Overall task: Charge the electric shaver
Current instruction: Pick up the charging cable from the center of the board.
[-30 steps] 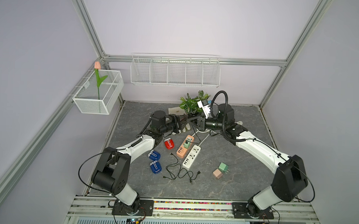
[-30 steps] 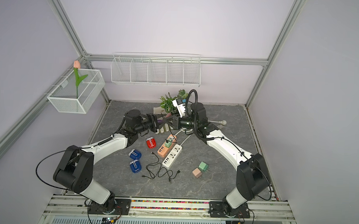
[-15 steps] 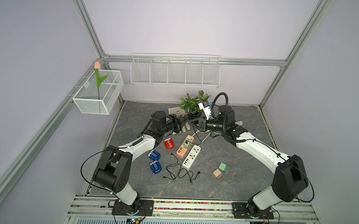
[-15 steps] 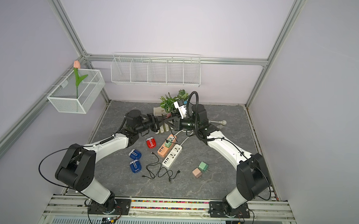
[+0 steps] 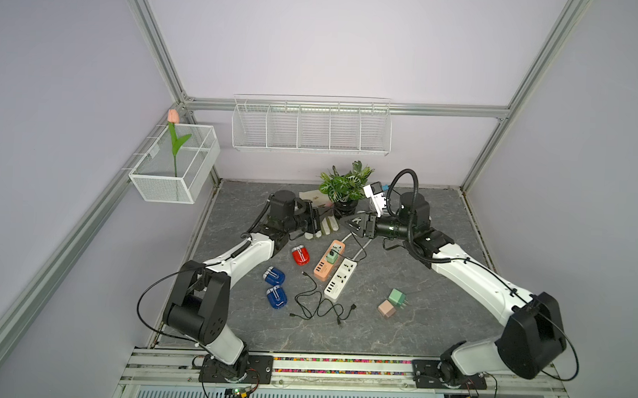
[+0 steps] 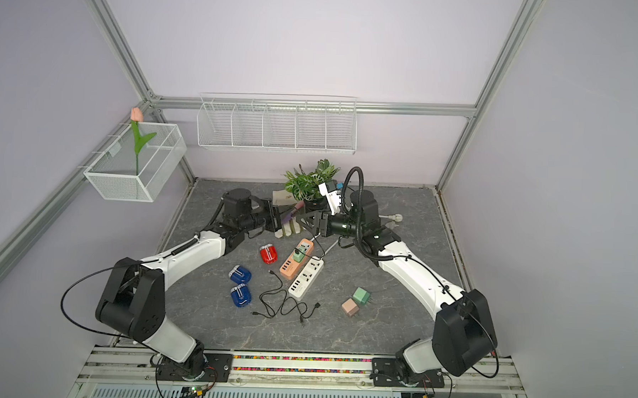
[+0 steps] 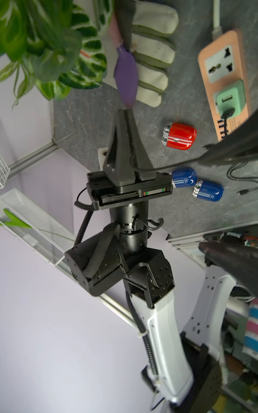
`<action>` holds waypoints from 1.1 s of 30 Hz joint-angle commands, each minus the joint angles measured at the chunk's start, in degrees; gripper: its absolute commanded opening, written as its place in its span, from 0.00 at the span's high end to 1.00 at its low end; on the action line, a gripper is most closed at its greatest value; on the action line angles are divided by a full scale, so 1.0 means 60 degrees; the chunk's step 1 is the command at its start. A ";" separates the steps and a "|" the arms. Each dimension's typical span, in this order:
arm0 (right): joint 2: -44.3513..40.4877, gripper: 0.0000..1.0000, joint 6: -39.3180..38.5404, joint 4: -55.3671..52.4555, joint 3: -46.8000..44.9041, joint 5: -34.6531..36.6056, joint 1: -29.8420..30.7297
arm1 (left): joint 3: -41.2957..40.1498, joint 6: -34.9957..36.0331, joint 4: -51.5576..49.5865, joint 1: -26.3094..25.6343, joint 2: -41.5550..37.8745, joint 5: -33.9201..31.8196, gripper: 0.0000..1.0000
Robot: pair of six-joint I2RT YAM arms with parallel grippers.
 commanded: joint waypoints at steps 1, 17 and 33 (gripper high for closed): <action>-0.0571 0.22 0.1049 -0.1010 0.0653 0.1207 0.0165 | 0.1527 0.1870 -0.2356 -0.0070 -0.0788 -0.0939 1.00; 0.0340 0.24 0.4565 -0.1715 0.3337 0.2521 0.0450 | 0.2729 0.4460 -0.3446 -0.0803 -0.0990 -0.2246 1.00; 0.1545 0.54 0.5206 -0.2026 0.3540 0.1499 0.0685 | 0.2547 0.4557 -0.3070 -0.0974 -0.1064 -0.2159 1.00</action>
